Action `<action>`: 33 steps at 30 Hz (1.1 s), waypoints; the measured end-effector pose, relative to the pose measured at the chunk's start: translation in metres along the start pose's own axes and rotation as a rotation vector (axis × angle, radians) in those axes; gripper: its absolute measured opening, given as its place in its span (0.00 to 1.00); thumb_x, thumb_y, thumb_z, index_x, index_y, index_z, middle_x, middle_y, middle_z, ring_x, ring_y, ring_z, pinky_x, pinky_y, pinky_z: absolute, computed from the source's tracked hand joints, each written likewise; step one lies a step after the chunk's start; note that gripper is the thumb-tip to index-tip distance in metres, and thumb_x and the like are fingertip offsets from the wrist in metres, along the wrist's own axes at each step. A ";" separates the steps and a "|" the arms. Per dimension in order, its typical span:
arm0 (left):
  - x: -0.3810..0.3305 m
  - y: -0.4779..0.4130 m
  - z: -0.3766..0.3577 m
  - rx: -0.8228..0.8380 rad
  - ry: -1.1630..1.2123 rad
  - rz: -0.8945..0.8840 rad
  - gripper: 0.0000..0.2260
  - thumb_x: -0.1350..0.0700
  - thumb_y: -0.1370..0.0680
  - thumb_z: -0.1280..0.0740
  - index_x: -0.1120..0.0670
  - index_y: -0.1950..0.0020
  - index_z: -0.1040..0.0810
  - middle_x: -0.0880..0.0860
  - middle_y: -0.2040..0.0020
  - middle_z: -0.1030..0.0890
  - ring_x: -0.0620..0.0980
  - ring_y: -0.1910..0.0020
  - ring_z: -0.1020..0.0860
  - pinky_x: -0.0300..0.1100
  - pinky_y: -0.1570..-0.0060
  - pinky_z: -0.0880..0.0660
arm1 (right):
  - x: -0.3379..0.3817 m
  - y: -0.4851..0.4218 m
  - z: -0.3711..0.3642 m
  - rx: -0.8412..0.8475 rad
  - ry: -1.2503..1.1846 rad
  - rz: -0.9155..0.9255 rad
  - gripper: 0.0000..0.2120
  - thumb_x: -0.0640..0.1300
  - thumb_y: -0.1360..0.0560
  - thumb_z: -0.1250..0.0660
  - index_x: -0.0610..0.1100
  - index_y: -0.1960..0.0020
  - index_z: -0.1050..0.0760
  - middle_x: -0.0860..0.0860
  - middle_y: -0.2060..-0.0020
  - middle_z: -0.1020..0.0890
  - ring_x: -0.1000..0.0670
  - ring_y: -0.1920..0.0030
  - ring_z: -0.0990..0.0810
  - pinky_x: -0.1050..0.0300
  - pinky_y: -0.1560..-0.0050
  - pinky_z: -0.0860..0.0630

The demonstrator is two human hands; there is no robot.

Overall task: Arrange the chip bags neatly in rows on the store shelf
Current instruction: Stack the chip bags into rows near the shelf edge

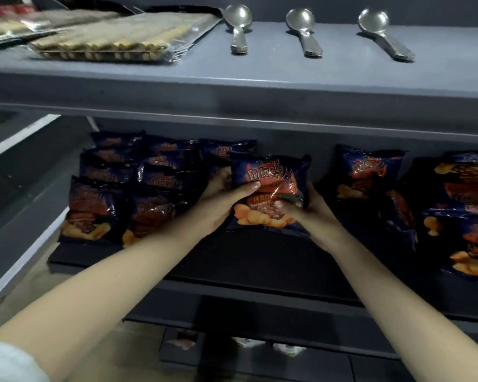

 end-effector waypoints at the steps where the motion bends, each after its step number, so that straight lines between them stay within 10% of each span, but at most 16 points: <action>1: -0.004 0.003 0.008 -0.039 -0.013 -0.035 0.14 0.64 0.28 0.31 0.54 0.45 0.28 0.53 0.46 0.21 0.51 0.45 0.22 0.45 0.45 0.24 | -0.002 -0.001 -0.010 0.020 0.018 0.005 0.29 0.43 0.34 0.25 0.50 0.37 0.32 0.51 0.44 0.20 0.55 0.44 0.20 0.61 0.46 0.23; 9: -0.032 0.031 0.042 -0.230 -0.288 -0.275 0.25 0.64 0.28 0.30 0.56 0.33 0.35 0.50 0.41 0.25 0.40 0.43 0.24 0.30 0.46 0.27 | -0.013 -0.022 -0.026 -0.054 0.102 0.043 0.20 0.36 0.31 0.26 0.54 0.46 0.28 0.53 0.50 0.19 0.57 0.50 0.19 0.63 0.50 0.22; 14: -0.051 0.062 0.061 -0.342 -1.226 -0.641 0.22 0.52 0.24 0.35 0.56 0.32 0.32 0.55 0.33 0.28 0.53 0.32 0.32 0.52 0.30 0.37 | -0.049 -0.027 -0.021 -0.103 0.157 -0.074 0.22 0.38 0.31 0.26 0.47 0.40 0.28 0.50 0.47 0.20 0.53 0.47 0.21 0.63 0.52 0.26; 17: -0.025 0.061 0.079 -0.325 -1.569 -0.566 0.24 0.44 0.24 0.42 0.55 0.32 0.32 0.57 0.30 0.32 0.59 0.29 0.38 0.57 0.28 0.47 | -0.063 -0.020 -0.028 -0.125 0.225 -0.090 0.24 0.39 0.31 0.26 0.45 0.37 0.29 0.51 0.47 0.21 0.54 0.47 0.23 0.68 0.53 0.28; 33: 0.014 0.045 0.128 -0.164 -1.722 -0.542 0.34 0.34 0.28 0.43 0.54 0.29 0.35 0.56 0.26 0.37 0.60 0.27 0.41 0.62 0.29 0.50 | -0.083 -0.021 -0.073 -0.445 0.398 -0.136 0.41 0.42 0.27 0.29 0.50 0.23 0.50 0.50 0.33 0.28 0.50 0.34 0.29 0.62 0.40 0.34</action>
Point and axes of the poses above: each hand's wrist, its own y-axis away from the middle knuckle, its own z-axis out of the back of the hand, x = y × z, the point moved 9 cm from there along -y, towards the middle knuckle
